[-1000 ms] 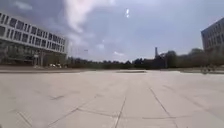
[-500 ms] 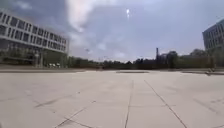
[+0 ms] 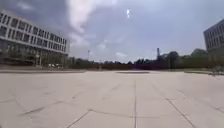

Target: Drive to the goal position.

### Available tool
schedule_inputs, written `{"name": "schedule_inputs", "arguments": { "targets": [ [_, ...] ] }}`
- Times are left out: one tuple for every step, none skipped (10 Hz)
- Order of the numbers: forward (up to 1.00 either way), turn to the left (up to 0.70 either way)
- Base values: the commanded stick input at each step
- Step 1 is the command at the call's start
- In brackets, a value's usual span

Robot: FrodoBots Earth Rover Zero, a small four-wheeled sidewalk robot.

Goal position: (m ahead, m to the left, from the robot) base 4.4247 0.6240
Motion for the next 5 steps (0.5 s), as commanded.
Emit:
{"name": "schedule_inputs", "arguments": {
  "targets": [
    [0.7,0.0],
    [0.7,0.0],
    [0.7,0.0],
    [0.7,0.0],
    [0.7,0.0]
  ]
}}
